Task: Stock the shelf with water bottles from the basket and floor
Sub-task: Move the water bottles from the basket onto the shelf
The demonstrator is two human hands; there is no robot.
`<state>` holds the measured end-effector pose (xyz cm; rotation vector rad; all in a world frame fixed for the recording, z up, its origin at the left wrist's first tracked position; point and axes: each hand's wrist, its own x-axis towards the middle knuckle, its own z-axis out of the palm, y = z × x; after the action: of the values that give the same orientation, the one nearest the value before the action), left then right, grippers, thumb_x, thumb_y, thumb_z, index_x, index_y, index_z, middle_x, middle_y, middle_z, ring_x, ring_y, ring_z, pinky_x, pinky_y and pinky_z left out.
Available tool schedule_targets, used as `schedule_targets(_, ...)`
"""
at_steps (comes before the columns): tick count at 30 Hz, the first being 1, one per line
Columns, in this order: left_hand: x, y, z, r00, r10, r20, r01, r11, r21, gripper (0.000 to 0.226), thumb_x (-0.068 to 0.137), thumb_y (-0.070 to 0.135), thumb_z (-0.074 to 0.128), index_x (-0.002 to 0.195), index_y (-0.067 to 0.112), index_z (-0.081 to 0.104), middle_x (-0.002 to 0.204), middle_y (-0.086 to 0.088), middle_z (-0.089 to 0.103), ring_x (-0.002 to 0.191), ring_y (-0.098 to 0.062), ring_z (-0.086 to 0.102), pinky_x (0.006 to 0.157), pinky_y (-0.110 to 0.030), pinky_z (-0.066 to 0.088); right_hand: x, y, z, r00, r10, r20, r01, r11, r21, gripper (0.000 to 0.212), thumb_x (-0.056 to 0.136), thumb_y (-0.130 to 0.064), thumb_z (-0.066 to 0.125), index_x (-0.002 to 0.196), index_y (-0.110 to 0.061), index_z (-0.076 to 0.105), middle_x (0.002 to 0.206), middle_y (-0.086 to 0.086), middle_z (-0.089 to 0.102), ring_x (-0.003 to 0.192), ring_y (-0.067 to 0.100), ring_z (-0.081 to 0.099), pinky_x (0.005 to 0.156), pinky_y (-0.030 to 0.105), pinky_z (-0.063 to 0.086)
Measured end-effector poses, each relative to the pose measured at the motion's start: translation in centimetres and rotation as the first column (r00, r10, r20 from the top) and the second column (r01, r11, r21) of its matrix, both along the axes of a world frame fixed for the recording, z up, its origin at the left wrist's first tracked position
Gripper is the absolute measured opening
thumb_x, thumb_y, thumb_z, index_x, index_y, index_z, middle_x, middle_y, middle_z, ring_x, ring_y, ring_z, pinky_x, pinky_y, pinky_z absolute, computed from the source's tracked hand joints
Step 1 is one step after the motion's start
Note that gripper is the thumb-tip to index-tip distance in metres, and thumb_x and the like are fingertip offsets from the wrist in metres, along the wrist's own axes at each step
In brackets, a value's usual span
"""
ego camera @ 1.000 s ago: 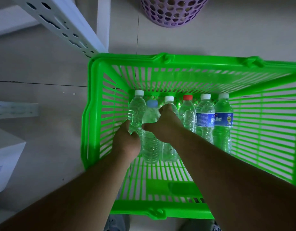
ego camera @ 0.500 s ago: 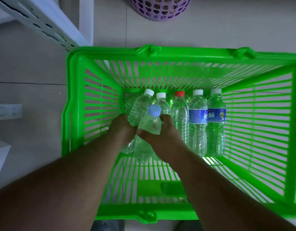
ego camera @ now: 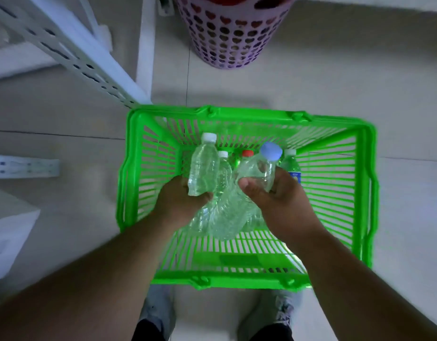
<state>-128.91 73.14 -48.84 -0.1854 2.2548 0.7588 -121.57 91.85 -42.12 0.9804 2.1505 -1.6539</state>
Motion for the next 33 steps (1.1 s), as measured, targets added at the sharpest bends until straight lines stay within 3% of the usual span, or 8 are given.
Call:
schedule_targets(6,0.6,1.3,13.7,0.989,0.111,-0.1,-0.099,0.987,0.125,0.049,0.067,0.035,0.087,0.071,0.007,0.047,0.061,-0.002,0.041,0.054,-0.015,0.034,0.049,-0.026,0.027,-0.9,2.9,13.0,0.99,0.104,-0.098,-0.093,0.989,0.111,0.035,0.086,-0.045,0.073,0.096,-0.011,0.066,0.082,0.001,0.071,0.073,0.01,0.066,0.067,0.025,0.048)
schedule_targets(12,2.5,1.1,31.5,0.979,0.181,-0.093,-0.137,0.924,0.358,0.034,0.068,0.02,0.089,0.088,0.021,0.061,0.08,0.003,0.07,0.075,-0.013,0.065,0.067,-0.015,0.046,-0.8,4.8,30.5,0.972,0.122,-0.202,-0.09,0.983,0.161,0.05,0.076,-0.058,0.07,0.092,-0.01,0.065,0.085,0.01,0.071,0.082,0.026,0.068,0.076,0.042,0.054)
schedule_targets(15,3.5,0.8,40.6,0.973,0.211,-0.093,-0.15,0.885,0.441,0.037,0.067,0.022,0.089,0.097,0.02,0.066,0.088,0.0,0.075,0.084,-0.015,0.071,0.078,-0.023,0.053,-0.1,4.8,39.6,0.963,0.097,-0.251,-0.057,0.985,0.161,0.038,0.084,-0.045,0.075,0.092,-0.008,0.068,0.088,0.01,0.072,0.086,0.026,0.067,0.077,0.032,0.051)
schedule_targets(17,4.2,0.5,46.6,0.97,0.217,-0.109,-0.141,0.868,0.477,0.035,0.071,0.012,0.087,0.1,0.018,0.068,0.09,0.003,0.076,0.084,-0.01,0.072,0.075,-0.017,0.053,0.5,4.5,45.7,0.955,0.084,-0.283,-0.039,0.986,0.162,0.026,0.087,-0.036,0.075,0.091,-0.011,0.07,0.086,0.006,0.074,0.084,0.021,0.069,0.074,0.029,0.051)
schedule_targets(20,5.3,-0.2,54.9,0.964,0.187,-0.189,-0.063,0.851,0.521,0.034,0.074,0.013,0.084,0.102,0.023,0.068,0.094,0.01,0.076,0.086,-0.004,0.071,0.075,-0.016,0.051,1.5,3.4,54.8,0.936,0.073,-0.343,-0.032,0.992,0.124,0.011,0.088,-0.029,0.075,0.093,-0.019,0.073,0.082,-0.01,0.075,0.075,0.001,0.067,0.065,0.012,0.048)
schedule_targets(25,7.5,-1.6,66.2,0.943,0.191,-0.272,0.003,0.813,0.582,0.036,0.074,0.008,0.083,0.102,0.024,0.069,0.095,0.008,0.076,0.09,-0.009,0.071,0.081,-0.027,0.054,4.0,1.4,67.2,0.887,0.072,-0.457,0.01,0.984,0.176,0.019,0.086,-0.022,0.077,0.104,-0.023,0.072,0.091,-0.01,0.076,0.084,0.001,0.07,0.071,0.008,0.048)
schedule_targets(30,9.5,-2.3,75.6,0.91,0.125,-0.394,0.152,0.786,0.6,0.044,0.072,0.006,0.083,0.106,0.031,0.066,0.094,0.017,0.076,0.09,0.001,0.071,0.073,-0.008,0.049,6.8,0.2,76.3,0.855,0.071,-0.515,0.063,0.969,0.238,0.015,0.086,-0.031,0.077,0.098,-0.025,0.07,0.09,-0.01,0.076,0.084,0.003,0.071,0.074,0.025,0.054)
schedule_targets(33,10.0,-1.7,78.5,0.893,0.133,-0.431,0.169,0.788,0.592,0.047,0.071,0.005,0.083,0.108,0.028,0.066,0.096,0.014,0.076,0.092,-0.005,0.071,0.074,-0.01,0.05,7.6,0.6,79.5,0.836,0.04,-0.548,0.124,0.958,0.259,0.02,0.082,-0.038,0.078,0.096,-0.026,0.07,0.086,-0.009,0.075,0.081,0.008,0.071,0.076,0.036,0.058)
